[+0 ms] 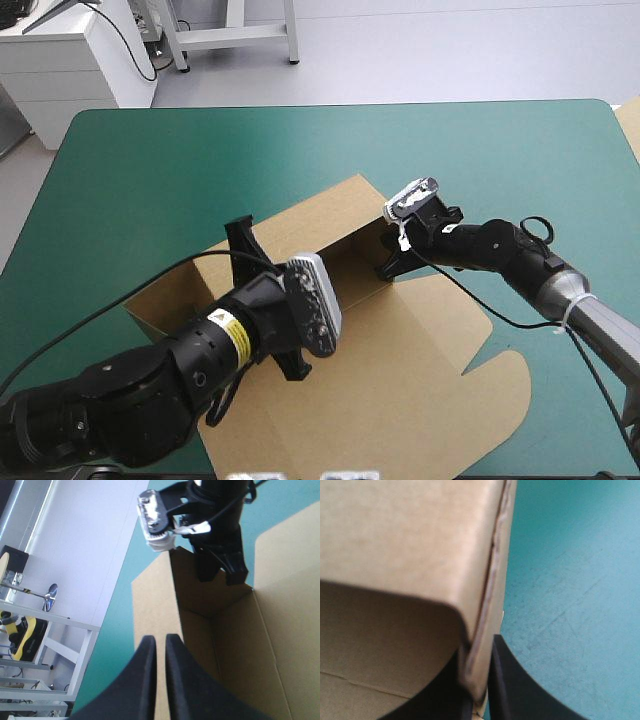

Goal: Fold the box

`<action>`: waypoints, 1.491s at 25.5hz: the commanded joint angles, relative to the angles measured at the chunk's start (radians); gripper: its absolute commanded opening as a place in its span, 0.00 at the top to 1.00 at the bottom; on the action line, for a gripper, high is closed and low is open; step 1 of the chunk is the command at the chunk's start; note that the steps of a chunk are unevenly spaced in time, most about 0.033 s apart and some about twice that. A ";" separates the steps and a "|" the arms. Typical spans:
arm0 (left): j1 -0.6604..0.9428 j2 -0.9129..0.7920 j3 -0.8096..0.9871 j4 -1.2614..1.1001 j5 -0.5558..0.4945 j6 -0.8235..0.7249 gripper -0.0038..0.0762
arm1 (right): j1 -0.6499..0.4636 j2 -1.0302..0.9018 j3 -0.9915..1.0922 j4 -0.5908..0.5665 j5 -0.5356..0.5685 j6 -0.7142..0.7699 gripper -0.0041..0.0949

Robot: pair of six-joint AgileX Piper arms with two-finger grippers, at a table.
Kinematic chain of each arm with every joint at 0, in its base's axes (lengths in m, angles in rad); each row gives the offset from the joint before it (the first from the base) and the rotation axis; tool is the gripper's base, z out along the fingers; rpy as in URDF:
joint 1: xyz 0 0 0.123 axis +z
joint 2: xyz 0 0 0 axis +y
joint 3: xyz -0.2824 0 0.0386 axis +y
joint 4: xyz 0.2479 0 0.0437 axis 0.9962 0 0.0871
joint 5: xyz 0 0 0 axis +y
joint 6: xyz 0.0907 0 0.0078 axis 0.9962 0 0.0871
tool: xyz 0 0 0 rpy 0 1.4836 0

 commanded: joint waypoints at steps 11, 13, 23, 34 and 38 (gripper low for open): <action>0.447 -0.034 -0.207 -0.250 -0.009 0.088 0.93 | 0.002 -0.031 -0.023 0.022 -0.005 0.005 0.98; 0.544 -0.045 -0.207 -0.313 -0.015 0.088 0.93 | 0.002 -0.031 -0.023 0.022 -0.005 0.005 0.98; 0.797 -0.100 -0.207 -0.380 0.066 0.018 0.93 | -0.040 -0.099 -0.204 -0.373 0.256 0.439 0.98; 0.797 -0.107 -0.207 -0.355 0.088 0.033 0.94 | -0.196 -0.022 -0.368 -0.479 0.588 0.654 0.98; 0.797 -0.107 -0.207 -0.338 0.072 0.033 0.94 | -0.196 0.044 -0.379 -0.520 0.544 0.700 0.98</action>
